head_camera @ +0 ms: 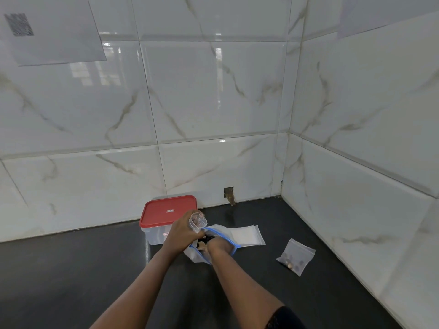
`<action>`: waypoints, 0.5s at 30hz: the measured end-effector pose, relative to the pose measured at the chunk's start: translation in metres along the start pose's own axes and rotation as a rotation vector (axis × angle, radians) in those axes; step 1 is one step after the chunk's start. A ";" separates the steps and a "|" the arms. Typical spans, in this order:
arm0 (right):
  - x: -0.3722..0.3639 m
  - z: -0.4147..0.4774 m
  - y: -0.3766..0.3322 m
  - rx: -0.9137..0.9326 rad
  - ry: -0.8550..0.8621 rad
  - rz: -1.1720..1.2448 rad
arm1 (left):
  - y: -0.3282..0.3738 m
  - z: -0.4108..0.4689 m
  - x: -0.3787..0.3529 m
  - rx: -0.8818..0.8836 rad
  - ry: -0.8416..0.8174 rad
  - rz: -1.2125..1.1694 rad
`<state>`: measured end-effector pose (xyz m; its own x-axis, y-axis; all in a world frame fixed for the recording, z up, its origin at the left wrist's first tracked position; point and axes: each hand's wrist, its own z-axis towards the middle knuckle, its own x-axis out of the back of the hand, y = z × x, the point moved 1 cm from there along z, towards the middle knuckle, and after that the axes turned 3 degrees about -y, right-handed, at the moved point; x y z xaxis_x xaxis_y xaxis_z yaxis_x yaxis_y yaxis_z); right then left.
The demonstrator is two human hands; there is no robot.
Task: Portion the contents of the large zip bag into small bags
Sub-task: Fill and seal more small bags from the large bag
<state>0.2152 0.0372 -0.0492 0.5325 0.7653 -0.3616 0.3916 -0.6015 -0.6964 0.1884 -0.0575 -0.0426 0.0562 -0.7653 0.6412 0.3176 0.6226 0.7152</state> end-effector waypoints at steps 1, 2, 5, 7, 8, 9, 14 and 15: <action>0.000 0.003 0.000 0.006 0.009 -0.003 | 0.000 0.000 0.000 0.000 -0.004 -0.004; 0.000 0.002 -0.001 0.011 0.006 0.000 | 0.001 0.000 -0.001 -0.003 -0.010 -0.007; 0.004 -0.002 -0.006 0.016 -0.006 -0.005 | 0.002 -0.001 -0.002 -0.002 -0.028 -0.023; 0.007 -0.001 -0.005 0.013 -0.015 -0.027 | 0.001 -0.001 -0.002 0.011 -0.025 -0.020; 0.009 -0.002 -0.005 0.010 -0.013 -0.039 | 0.001 -0.002 -0.002 0.013 -0.026 -0.015; 0.010 -0.001 -0.005 0.014 -0.012 -0.061 | 0.001 -0.002 -0.002 0.013 -0.025 -0.013; 0.012 -0.007 -0.009 -0.007 0.005 -0.057 | -0.002 -0.002 -0.003 -0.006 -0.018 -0.009; 0.011 -0.007 -0.009 0.003 0.029 -0.049 | -0.002 -0.001 -0.005 -0.011 -0.017 -0.002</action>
<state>0.2222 0.0498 -0.0425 0.5344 0.7867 -0.3090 0.4154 -0.5629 -0.7145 0.1885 -0.0551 -0.0479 0.0392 -0.7638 0.6442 0.3284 0.6188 0.7136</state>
